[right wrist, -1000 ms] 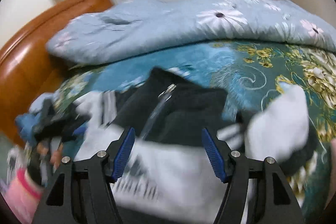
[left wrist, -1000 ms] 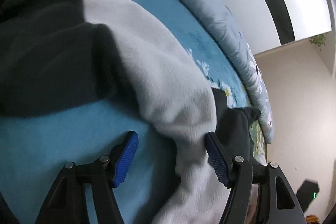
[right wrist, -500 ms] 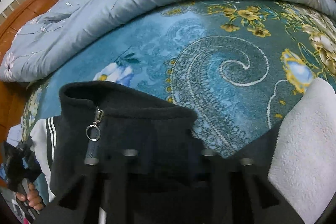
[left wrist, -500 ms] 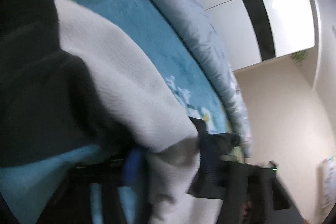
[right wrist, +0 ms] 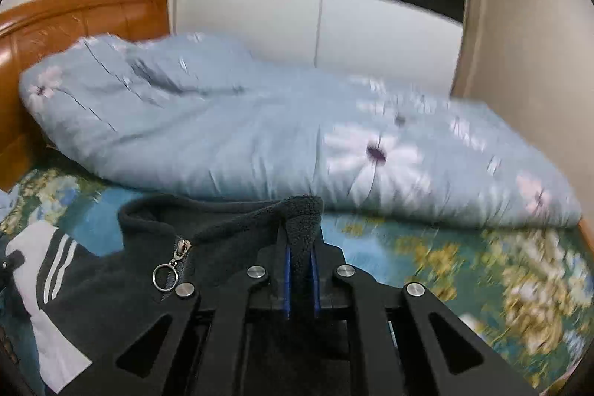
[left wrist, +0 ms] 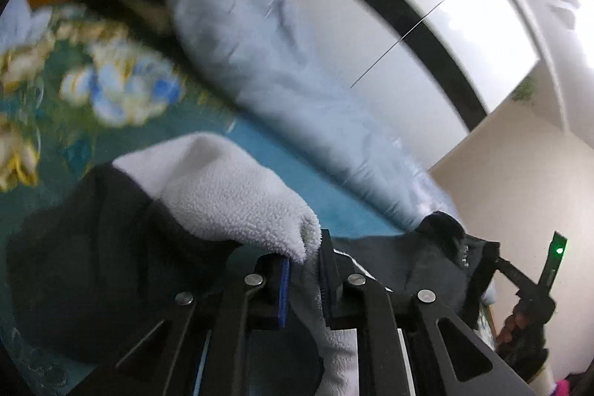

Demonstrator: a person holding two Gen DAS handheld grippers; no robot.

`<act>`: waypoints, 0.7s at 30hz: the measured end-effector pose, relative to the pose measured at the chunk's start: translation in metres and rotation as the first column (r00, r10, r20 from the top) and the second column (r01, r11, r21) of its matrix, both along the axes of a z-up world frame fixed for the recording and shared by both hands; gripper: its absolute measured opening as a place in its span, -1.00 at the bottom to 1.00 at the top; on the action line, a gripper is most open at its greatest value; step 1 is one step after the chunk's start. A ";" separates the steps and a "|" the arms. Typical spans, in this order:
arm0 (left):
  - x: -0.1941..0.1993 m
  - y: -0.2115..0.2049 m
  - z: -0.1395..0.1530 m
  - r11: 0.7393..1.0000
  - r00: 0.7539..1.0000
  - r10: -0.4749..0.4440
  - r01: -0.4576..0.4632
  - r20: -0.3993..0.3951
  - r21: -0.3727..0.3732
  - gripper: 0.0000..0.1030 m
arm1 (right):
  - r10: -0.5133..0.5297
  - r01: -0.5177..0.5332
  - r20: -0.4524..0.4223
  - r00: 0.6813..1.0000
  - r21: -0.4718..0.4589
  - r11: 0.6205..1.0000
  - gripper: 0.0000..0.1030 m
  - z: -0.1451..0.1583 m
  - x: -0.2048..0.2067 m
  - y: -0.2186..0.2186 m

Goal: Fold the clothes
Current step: 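Fold the sleeve over the hoodie body with the left gripper while the right gripper holds the collar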

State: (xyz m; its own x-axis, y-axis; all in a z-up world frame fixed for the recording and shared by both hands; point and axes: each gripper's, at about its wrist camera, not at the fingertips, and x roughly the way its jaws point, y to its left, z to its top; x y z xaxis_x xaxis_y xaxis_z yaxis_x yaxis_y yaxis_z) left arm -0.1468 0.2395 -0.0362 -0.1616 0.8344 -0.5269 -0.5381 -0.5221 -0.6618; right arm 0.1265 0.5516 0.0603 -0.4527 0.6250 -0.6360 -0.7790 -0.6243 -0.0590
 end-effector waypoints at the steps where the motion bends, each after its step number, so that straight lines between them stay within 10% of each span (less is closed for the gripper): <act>1: -0.003 0.002 -0.010 1.000 1.000 -0.005 0.005 0.027 -0.024 -0.70 | -0.001 0.002 0.010 1.000 -0.022 1.000 -0.84 -0.013 -0.003 0.002; 7: -0.007 0.014 -0.041 0.997 0.996 -0.013 0.020 0.084 -0.079 -0.54 | -0.009 0.010 0.021 1.000 -0.057 0.998 -0.76 -0.044 0.000 0.005; 10: -0.006 0.007 -0.041 0.997 0.993 -0.019 0.027 0.118 -0.067 -0.28 | -0.018 0.018 -0.019 1.000 -0.028 0.999 -0.20 -0.031 0.014 0.002; 13: 0.016 -0.009 -0.035 0.995 0.983 -0.077 0.087 0.164 -0.054 0.02 | 0.004 -0.008 -0.083 0.997 -0.044 0.999 -0.13 -0.015 0.043 -0.014; 21: 0.100 -0.062 -0.035 0.937 0.950 -0.268 0.296 0.160 -0.186 0.02 | 0.110 -0.103 0.022 0.994 -0.219 0.970 -0.06 -0.037 0.163 -0.110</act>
State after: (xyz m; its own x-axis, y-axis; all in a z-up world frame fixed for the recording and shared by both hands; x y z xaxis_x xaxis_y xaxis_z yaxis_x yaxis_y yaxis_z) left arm -0.0467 0.1771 -0.0715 0.1462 0.7071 -0.6918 -0.5992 -0.4931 -0.6307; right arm 0.2893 0.4412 0.0237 -0.4849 0.4196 -0.7673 -0.7071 -0.7044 0.0617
